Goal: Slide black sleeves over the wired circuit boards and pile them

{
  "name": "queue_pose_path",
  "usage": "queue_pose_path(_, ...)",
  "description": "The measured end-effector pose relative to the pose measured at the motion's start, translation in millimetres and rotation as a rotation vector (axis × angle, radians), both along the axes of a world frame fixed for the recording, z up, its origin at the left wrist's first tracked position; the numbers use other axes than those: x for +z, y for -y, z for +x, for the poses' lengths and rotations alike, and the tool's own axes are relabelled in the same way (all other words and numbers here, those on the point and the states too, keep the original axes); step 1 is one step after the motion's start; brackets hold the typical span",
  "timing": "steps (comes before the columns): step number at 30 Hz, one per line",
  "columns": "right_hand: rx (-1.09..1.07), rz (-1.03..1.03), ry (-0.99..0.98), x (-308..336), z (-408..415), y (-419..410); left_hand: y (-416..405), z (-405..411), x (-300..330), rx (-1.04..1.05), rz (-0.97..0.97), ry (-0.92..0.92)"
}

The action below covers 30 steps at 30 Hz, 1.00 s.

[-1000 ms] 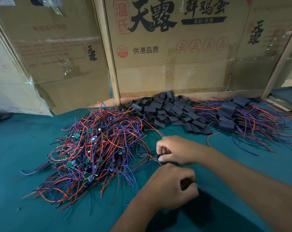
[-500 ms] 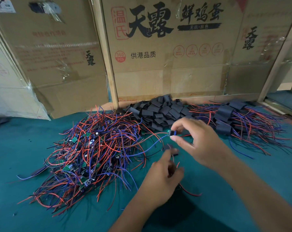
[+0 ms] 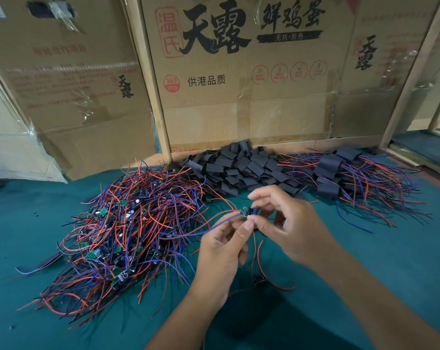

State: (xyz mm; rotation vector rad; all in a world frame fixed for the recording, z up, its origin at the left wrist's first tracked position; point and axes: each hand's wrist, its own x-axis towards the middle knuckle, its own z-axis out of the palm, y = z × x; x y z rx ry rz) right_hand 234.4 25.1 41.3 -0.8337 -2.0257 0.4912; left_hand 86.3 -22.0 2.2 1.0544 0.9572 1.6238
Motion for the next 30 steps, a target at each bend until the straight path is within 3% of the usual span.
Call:
queue_pose_path(15, 0.128, -0.131, 0.039, 5, 7, 3, -3, -10, 2, 0.094, 0.034, -0.015)
queue_pose_path(25, -0.025, -0.148, 0.208, 0, 43, -24, -8, -29, 10, 0.167, -0.018, 0.068)
queue_pose_path(30, -0.18, -0.186, 0.144, -12, 46, -37, -9, -34, 13, 0.196, -0.037, 0.132)
